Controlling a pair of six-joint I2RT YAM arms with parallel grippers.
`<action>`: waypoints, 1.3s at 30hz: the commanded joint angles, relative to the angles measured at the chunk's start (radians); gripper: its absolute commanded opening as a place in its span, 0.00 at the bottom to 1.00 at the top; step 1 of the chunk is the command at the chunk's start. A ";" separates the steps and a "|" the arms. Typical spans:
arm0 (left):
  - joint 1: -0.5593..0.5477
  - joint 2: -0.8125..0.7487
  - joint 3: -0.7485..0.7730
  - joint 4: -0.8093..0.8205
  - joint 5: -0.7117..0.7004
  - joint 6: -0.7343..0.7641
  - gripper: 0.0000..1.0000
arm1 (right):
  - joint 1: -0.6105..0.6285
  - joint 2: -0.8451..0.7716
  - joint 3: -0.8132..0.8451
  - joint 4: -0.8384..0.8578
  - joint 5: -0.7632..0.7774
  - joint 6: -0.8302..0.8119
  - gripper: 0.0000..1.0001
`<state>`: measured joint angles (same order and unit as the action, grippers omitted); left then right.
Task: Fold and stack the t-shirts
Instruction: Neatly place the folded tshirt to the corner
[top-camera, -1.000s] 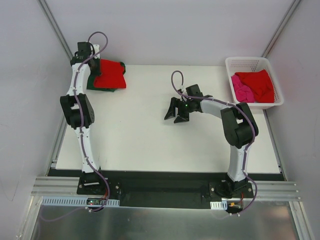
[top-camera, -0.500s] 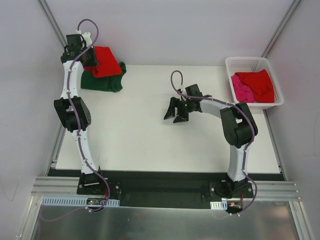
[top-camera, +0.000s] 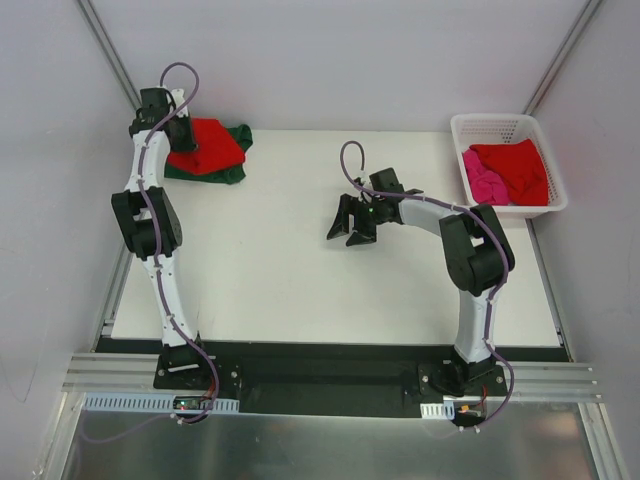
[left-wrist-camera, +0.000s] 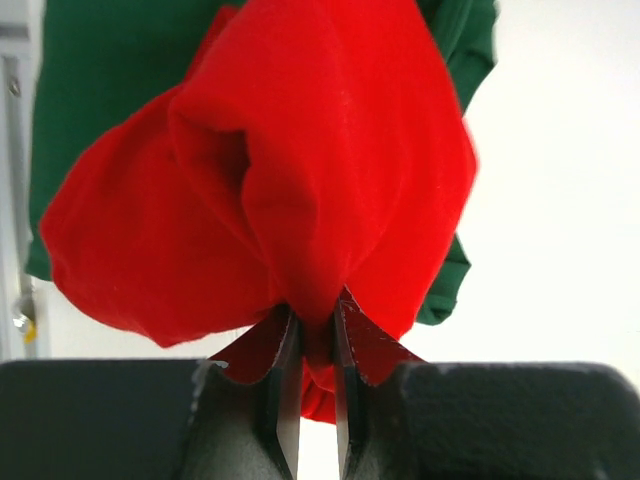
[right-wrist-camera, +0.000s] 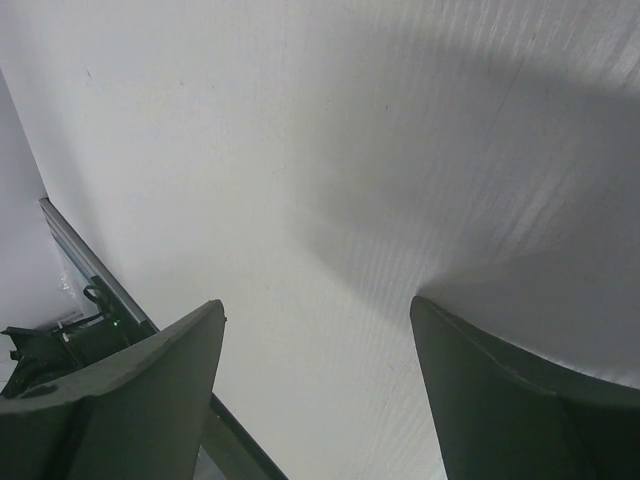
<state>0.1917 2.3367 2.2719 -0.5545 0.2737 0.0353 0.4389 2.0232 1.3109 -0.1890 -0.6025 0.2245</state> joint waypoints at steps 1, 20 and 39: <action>0.006 0.010 -0.035 0.039 -0.019 -0.028 0.20 | 0.012 0.042 0.004 -0.079 0.066 -0.036 0.79; -0.014 -0.295 -0.313 0.044 0.182 -0.258 0.99 | 0.014 -0.024 -0.050 -0.060 0.067 -0.034 0.79; -0.023 -0.429 -0.595 0.153 0.297 -0.368 0.99 | 0.021 -0.098 -0.124 -0.036 0.073 -0.034 0.79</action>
<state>0.1757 1.8950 1.7157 -0.4488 0.5507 -0.2920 0.4538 1.9491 1.2160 -0.1837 -0.5804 0.2199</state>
